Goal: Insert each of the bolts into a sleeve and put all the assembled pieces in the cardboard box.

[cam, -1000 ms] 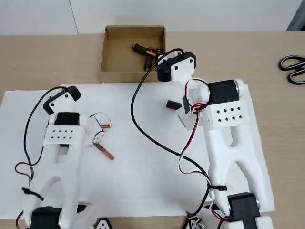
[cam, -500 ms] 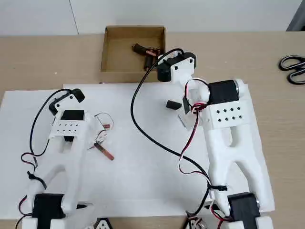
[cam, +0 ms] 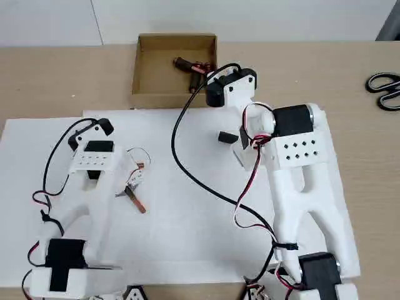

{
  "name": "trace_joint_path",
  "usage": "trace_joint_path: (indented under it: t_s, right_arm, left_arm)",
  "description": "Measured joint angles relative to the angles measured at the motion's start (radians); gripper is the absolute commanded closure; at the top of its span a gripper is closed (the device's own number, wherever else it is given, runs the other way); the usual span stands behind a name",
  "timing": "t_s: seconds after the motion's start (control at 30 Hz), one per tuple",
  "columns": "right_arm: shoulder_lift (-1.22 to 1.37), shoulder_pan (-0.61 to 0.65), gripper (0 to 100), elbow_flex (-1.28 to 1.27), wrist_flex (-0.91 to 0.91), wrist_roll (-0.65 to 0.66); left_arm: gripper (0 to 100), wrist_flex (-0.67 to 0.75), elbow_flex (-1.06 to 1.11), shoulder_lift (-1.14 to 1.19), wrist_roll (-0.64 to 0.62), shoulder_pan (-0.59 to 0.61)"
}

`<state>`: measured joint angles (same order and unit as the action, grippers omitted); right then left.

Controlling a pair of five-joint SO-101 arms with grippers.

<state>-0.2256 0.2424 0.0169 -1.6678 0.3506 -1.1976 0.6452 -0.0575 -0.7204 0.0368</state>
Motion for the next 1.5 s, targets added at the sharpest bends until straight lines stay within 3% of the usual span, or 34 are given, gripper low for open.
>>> trace_joint_path:
  t_s: [0.07,0.4,0.7,0.87,1.3,1.5]
  right_arm:
    - [0.0,0.0,99.4,0.0,0.0,0.0]
    - [-0.005,0.0,99.5,0.0,0.0,0.0]
    - [-0.25,0.0,99.5,-0.074,-0.003,0.0]
    - [-0.437,0.0,99.4,-0.229,-0.003,0.0]
    - [-0.902,-0.005,99.5,-0.493,0.008,0.061]
    - [-1.119,-0.077,99.5,-0.712,0.19,0.041]
  left_arm:
    - [100,0.0,0.0,0.0,0.0,0.0]
    - [100,-0.009,-0.023,0.009,0.0,-0.003]
    - [100,-0.358,-0.385,-0.172,0.006,-0.002]
    - [100,-0.433,-0.545,-0.361,0.106,-0.023]
    - [100,-0.477,-0.559,-0.687,0.362,-0.02]
    - [100,-0.408,-0.482,-0.824,0.456,-0.02]
